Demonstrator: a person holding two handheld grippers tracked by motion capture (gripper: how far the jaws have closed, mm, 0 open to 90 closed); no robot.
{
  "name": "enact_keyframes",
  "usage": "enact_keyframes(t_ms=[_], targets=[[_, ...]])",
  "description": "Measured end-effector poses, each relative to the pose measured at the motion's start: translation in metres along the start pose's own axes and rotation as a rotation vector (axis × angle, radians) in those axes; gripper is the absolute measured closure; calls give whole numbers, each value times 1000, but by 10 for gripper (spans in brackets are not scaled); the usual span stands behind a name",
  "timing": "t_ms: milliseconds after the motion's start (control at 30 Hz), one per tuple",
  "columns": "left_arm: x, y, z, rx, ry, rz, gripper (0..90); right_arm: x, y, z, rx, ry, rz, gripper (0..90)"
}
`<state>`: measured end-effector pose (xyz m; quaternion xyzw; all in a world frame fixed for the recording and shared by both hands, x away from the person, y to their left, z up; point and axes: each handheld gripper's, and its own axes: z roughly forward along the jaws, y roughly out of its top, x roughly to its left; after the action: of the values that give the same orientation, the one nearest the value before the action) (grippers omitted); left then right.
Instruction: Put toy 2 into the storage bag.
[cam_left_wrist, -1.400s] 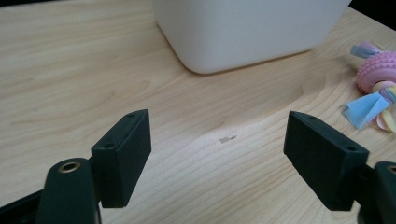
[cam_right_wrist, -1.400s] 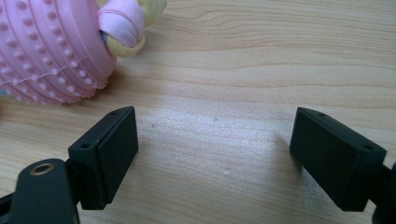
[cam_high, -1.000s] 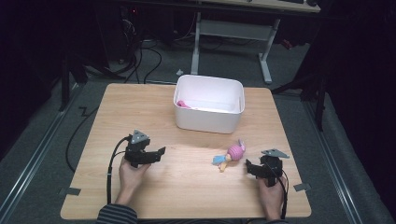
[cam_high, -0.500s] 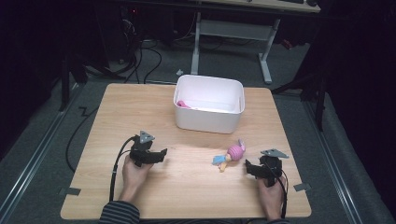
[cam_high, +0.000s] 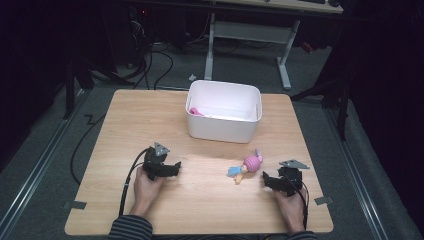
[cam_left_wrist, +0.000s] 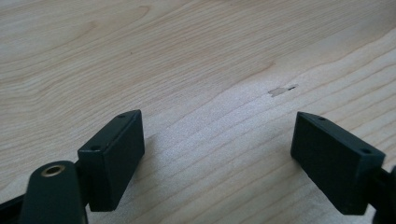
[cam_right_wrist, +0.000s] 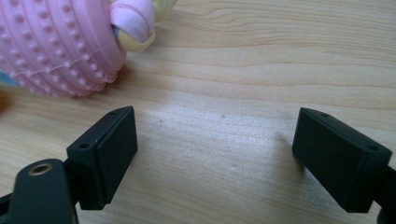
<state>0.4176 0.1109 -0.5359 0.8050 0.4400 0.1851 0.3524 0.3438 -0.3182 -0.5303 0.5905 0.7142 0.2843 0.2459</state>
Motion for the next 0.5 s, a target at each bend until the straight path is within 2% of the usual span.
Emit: enact_keyframes(t_ms=[167, 300, 500], targets=[[-1, 0, 0, 0, 3, -3, 173, 0, 0, -5, 18, 19, -12, 213], [-1, 0, 0, -1, 3, -3, 173, 3, -1, -10, 24, 64, -15, 219], [-1, 0, 0, -2, 3, -4, 174, 10, 2, -21, 15, 118, -58, 184]])
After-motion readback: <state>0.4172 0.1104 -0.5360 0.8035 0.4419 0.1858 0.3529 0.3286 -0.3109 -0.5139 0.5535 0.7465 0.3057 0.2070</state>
